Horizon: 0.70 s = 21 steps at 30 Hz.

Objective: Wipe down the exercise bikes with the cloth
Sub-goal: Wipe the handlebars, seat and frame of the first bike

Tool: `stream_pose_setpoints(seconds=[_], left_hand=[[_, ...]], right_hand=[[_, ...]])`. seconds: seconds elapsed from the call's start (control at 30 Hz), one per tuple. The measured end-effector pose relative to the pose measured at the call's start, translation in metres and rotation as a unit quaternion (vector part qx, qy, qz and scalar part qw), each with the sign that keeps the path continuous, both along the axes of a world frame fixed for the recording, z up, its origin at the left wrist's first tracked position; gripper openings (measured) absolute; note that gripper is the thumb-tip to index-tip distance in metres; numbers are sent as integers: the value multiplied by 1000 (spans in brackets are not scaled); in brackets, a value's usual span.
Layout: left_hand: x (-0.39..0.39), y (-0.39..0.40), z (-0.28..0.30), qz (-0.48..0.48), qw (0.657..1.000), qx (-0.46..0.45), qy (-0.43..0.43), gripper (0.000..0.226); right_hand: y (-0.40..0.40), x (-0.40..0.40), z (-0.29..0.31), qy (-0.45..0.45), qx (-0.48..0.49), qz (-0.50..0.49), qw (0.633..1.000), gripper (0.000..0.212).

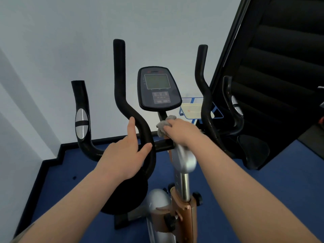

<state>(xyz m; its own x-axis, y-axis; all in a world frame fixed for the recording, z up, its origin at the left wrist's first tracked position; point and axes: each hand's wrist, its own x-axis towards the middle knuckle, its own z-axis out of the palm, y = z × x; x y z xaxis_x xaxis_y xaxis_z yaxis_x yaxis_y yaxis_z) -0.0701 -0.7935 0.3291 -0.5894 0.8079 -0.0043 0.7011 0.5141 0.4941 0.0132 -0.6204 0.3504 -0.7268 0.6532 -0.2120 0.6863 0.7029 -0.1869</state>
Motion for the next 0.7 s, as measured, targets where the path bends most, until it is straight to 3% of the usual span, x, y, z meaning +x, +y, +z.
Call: stream_pose_setpoints(seconds=[0.13, 0.3, 0.37, 0.43, 0.5, 0.63, 0.7], left_hand=[[0, 0, -2, 4, 1000, 2, 6, 85], [1, 1, -1, 9, 1000, -3, -4, 85], [2, 0, 1, 12, 1000, -5, -8, 85], [2, 0, 0, 14, 1000, -6, -4, 84], [2, 0, -1, 16, 1000, -3, -2, 84], [1, 0, -2, 12, 1000, -1, 0, 83], [2, 0, 0, 9, 1000, -2, 1, 83]], right_hand=[[-17, 20, -14, 40, 90, 10, 995, 43], [7, 0, -6, 35, -12, -31, 999, 42], [-6, 10, -18, 90, 59, -40, 993, 40], [-32, 30, -38, 208, 152, -44, 965, 34], [-46, 41, -50, 309, 174, -38, 934, 28], [-30, 31, -46, 324, 134, -62, 935, 24], [-38, 37, -52, 354, 158, -61, 920, 27]])
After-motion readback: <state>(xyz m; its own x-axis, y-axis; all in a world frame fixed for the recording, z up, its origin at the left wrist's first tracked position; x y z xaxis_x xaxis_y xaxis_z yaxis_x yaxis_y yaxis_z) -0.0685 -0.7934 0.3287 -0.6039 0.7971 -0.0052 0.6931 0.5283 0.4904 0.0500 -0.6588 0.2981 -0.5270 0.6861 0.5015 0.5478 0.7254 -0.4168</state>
